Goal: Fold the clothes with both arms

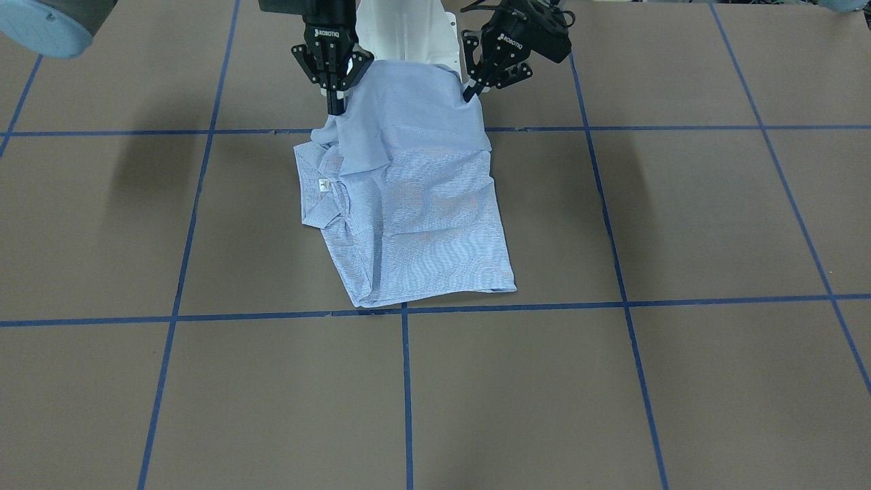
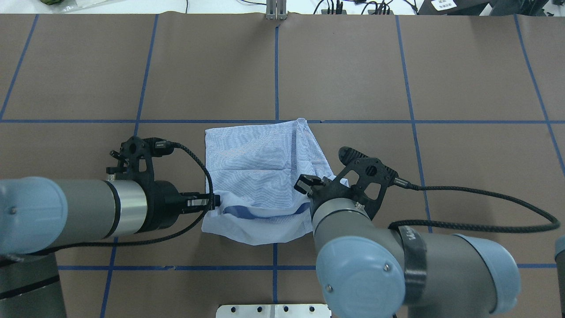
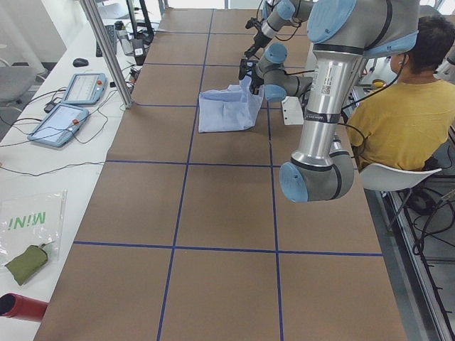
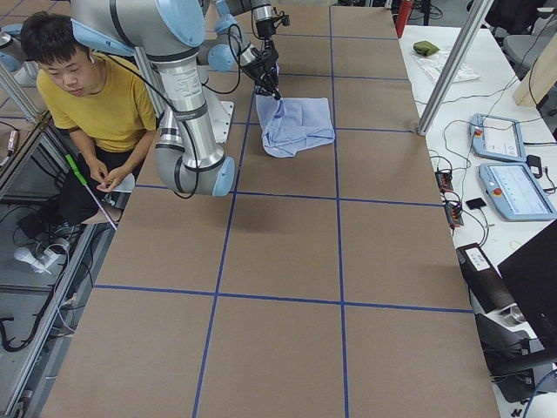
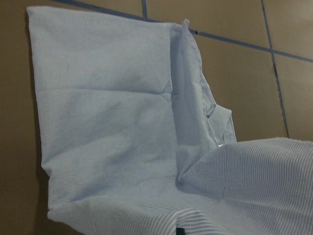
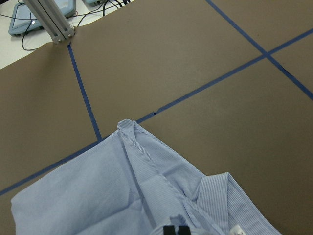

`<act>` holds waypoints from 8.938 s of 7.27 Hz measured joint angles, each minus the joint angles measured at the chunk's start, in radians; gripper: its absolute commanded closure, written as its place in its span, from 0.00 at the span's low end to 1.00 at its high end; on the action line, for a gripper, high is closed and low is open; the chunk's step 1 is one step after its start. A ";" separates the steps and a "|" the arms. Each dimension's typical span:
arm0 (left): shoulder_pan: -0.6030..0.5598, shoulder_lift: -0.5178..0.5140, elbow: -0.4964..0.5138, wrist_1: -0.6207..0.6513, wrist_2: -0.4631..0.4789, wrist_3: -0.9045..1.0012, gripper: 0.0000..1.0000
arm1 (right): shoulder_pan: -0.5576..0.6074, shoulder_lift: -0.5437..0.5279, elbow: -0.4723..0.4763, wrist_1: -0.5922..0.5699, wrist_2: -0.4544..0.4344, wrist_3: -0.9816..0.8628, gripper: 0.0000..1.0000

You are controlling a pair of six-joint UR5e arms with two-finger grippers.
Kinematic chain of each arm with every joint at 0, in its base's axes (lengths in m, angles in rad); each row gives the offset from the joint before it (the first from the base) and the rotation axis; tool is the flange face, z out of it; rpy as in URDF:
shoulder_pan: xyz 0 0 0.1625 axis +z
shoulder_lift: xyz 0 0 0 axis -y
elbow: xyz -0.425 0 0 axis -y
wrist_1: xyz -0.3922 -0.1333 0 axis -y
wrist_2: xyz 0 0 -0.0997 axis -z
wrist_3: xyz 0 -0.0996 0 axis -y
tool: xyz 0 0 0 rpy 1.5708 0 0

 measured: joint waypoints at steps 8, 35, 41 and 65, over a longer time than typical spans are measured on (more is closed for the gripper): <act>-0.180 -0.279 0.633 -0.084 0.119 0.216 1.00 | 0.236 0.146 -0.630 0.474 0.117 -0.198 0.96; -0.382 -0.214 0.575 -0.112 -0.160 0.592 0.00 | 0.144 -0.030 -0.403 0.467 0.245 -0.273 0.00; -0.396 0.121 0.241 -0.095 -0.230 0.653 0.00 | 0.673 -0.119 -0.241 0.254 0.820 -0.919 0.00; -1.205 0.453 0.406 0.334 -0.708 1.422 0.00 | 1.305 -0.787 -0.297 0.294 1.189 -1.883 0.00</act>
